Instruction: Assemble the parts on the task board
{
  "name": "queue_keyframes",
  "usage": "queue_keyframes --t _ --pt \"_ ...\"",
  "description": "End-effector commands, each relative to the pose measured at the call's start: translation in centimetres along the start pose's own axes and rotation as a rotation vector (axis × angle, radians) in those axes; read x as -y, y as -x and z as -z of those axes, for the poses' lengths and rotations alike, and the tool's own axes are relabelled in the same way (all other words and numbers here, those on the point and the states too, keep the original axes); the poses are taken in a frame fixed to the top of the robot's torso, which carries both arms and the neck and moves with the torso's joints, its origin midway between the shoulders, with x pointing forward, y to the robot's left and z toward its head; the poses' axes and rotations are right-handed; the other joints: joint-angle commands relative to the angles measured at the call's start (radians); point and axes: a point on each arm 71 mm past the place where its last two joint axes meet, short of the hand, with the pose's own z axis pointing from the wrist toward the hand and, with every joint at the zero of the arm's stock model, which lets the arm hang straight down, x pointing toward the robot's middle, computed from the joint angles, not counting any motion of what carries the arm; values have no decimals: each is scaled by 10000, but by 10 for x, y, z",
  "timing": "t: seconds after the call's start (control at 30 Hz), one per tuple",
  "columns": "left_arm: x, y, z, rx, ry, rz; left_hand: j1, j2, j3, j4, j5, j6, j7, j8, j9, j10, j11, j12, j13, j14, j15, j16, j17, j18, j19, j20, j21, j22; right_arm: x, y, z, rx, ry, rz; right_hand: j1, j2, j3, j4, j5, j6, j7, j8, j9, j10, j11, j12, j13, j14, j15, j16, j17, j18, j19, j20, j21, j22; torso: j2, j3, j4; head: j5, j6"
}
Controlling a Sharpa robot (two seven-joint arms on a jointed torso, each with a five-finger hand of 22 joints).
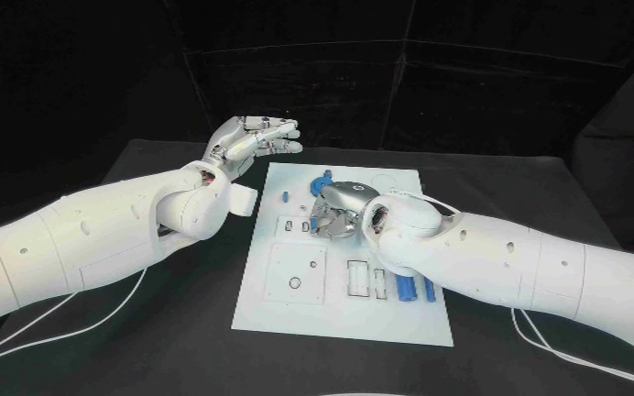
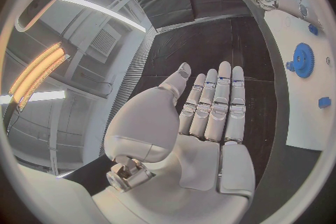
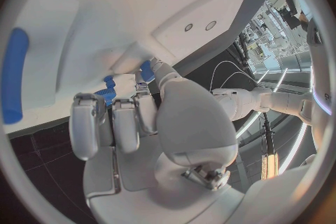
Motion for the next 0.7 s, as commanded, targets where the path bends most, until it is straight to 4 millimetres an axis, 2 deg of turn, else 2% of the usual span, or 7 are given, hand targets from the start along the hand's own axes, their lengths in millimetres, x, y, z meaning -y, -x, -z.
queue_keyframes --t 0.03,0.17,0.27,0.37,0.7 --pt "1 -1 -1 -117 -53 87 -98 14 55 9 52 17 30 -6 -14 38 31 -55 -16 50 1 -26 1 65 64 4 32 -13 2 -5 1 -295 -187 254 -95 -63 26 64 36 -142 44 -71 -23 -79 30 -55 636 713 42 -67 1183 -132 7 -1 -1 1320 1 1 5 -4 5" --pt "1 -1 -1 -118 -44 87 -104 9 59 7 52 13 33 -10 -15 36 33 -60 -16 48 3 -30 0 64 63 5 31 -15 2 -4 1 -264 -208 273 -205 -162 19 101 9 -254 87 -128 -38 -107 68 -87 610 707 72 -82 1158 -129 -5 22 -11 1305 1 0 4 -12 13" --pt "1 -1 -1 -122 -47 89 -108 6 62 5 52 11 34 -13 -15 34 35 -62 -17 47 4 -32 -1 64 63 5 30 -16 2 -4 1 -252 -220 279 -488 -403 -115 211 207 -464 154 -215 -53 -124 133 -98 598 705 129 -89 1151 -125 -19 70 -24 1289 3 -2 1 -27 50" --pt "1 -1 -1 -121 -47 89 -108 6 62 5 52 11 34 -13 -15 34 35 -62 -17 47 4 -32 -1 64 63 5 30 -16 3 -4 1 -217 -228 273 -677 -539 -255 297 283 -669 195 -272 -57 -150 178 -123 572 701 167 -98 1137 -121 -32 110 -36 1272 -1 2 2 -27 61" --pt "1 0 -1 -134 -31 97 -119 11 75 5 52 10 37 -16 -16 33 37 -68 -17 46 6 -37 -2 63 62 6 28 -19 3 -4 1 -109 -236 237 -975 -730 -670 509 -5 -1113 286 -268 -33 -274 271 -235 460 678 251 -152 1046 -110 -61 198 -64 1234 6 3 -8 -29 78"
